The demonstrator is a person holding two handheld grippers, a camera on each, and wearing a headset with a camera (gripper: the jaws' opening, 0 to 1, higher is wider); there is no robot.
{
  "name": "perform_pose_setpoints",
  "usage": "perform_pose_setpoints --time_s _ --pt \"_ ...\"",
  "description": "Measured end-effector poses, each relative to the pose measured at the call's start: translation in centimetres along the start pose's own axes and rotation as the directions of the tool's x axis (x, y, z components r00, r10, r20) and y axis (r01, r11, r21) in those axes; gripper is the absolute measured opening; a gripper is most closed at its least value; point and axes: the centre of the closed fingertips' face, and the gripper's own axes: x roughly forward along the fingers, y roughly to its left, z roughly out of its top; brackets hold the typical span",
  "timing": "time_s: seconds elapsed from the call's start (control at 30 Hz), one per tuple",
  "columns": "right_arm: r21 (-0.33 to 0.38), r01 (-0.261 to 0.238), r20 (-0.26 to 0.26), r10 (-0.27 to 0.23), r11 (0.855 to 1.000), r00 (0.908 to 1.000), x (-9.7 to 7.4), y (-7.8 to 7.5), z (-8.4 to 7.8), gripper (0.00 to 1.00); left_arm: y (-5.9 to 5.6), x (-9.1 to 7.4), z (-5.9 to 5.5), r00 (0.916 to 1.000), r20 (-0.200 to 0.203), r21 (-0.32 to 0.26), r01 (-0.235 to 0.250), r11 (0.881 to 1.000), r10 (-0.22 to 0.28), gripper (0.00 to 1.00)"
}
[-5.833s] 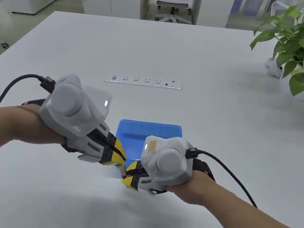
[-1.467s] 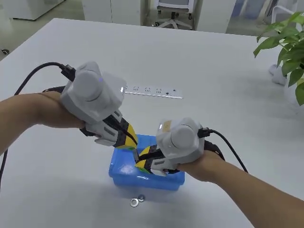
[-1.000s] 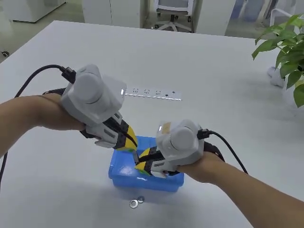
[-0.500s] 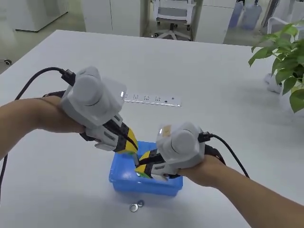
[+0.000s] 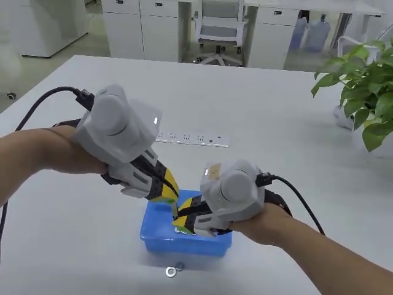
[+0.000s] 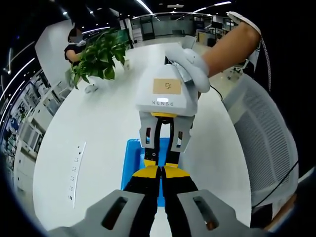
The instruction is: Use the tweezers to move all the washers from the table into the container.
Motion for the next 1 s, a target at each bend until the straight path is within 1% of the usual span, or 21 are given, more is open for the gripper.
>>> perform_pose_setpoints --time_s 0.23,0.37,0.4,0.47,0.57,0.67,0.73,0.83,1.0 --pt "-0.004 0.004 0.004 -0.004 1.000 1.0000 -0.7 1.3 0.1 0.11 -1.3 -0.2 0.6 1.0000 0.002 0.007 0.008 1.000 -0.008 0.05" --pt "0.003 0.003 0.005 -0.003 1.000 1.0000 -0.8 2.1 0.0 0.11 -1.9 -0.1 0.6 0.9999 0.003 0.008 0.015 1.000 -0.015 0.05" --pt "0.006 0.001 0.005 -0.001 1.000 1.0000 -0.7 2.5 -0.1 0.11 -2.3 0.0 0.6 0.9998 0.002 0.010 0.021 1.000 -0.021 0.05" --pt "0.011 -0.001 0.005 0.001 1.000 1.0000 -0.6 2.9 -0.3 0.11 -2.7 0.1 0.5 0.9996 0.001 0.010 0.026 1.000 -0.026 0.05" --pt "0.021 0.006 0.010 -0.007 1.000 0.9999 -0.7 3.1 -0.3 0.11 -3.1 0.2 0.5 0.9995 0.009 0.007 0.032 0.999 -0.032 0.05" --pt "0.021 0.008 0.012 -0.009 1.000 0.9999 -0.6 3.1 -0.3 0.11 -3.3 0.3 0.6 0.9994 0.012 0.013 0.033 0.999 -0.033 0.05" --pt "0.018 0.005 0.007 -0.005 1.000 1.0000 -0.6 3.2 -0.3 0.11 -3.2 0.2 0.5 0.9995 0.007 0.014 0.032 0.999 -0.032 0.05" --pt "0.012 0.009 0.008 -0.009 1.000 0.9999 -0.7 3.2 0.0 0.11 -3.1 0.1 0.7 0.9995 0.014 0.017 0.029 0.999 -0.029 0.05" --pt "0.006 0.011 0.007 -0.011 1.000 0.9999 -0.9 3.4 0.1 0.11 -3.3 -0.2 0.7 0.9995 0.017 0.015 0.028 1.000 -0.028 0.05"
